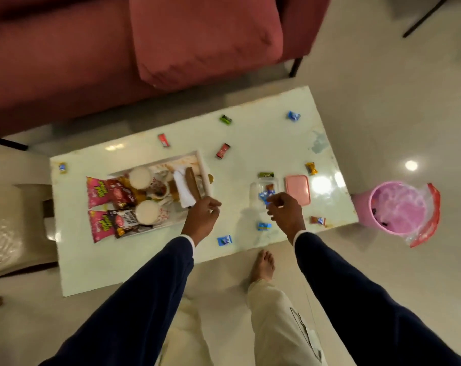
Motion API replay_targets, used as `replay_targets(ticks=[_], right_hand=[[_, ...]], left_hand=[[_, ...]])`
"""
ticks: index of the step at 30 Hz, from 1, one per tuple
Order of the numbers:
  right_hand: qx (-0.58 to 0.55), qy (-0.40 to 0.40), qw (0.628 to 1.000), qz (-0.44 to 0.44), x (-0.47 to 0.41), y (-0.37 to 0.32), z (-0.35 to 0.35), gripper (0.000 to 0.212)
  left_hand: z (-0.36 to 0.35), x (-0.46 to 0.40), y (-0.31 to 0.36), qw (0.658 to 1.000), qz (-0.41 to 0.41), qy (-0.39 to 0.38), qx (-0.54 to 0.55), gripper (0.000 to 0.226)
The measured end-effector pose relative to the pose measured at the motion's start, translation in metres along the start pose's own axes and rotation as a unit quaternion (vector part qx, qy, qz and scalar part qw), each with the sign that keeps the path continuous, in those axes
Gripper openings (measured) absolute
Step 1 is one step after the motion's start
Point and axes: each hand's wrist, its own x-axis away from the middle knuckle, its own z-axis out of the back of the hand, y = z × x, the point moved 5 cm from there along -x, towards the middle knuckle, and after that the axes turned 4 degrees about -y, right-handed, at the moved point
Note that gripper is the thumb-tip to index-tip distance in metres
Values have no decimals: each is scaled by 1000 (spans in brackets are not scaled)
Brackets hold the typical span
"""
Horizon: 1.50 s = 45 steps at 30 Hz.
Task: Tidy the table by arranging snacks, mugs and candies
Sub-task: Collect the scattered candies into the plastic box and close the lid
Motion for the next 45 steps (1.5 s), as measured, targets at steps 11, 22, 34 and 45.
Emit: replay_targets(ticks=[11, 22, 34, 45], right_hand=[[100, -162, 972, 141, 22, -175, -214, 21], [210, -113, 954, 184, -32, -193, -420, 23], [311, -27, 920, 237, -116, -188, -465, 17], [496, 37, 861, 109, -215, -198, -401, 50]], left_hand=[[229, 55, -90, 986, 0, 149, -76, 17], [412, -59, -279, 978, -11, 177, -107, 29], [463, -224, -346, 947, -51, 221, -229, 41], [419, -177, -393, 963, -97, 192, -161, 18]])
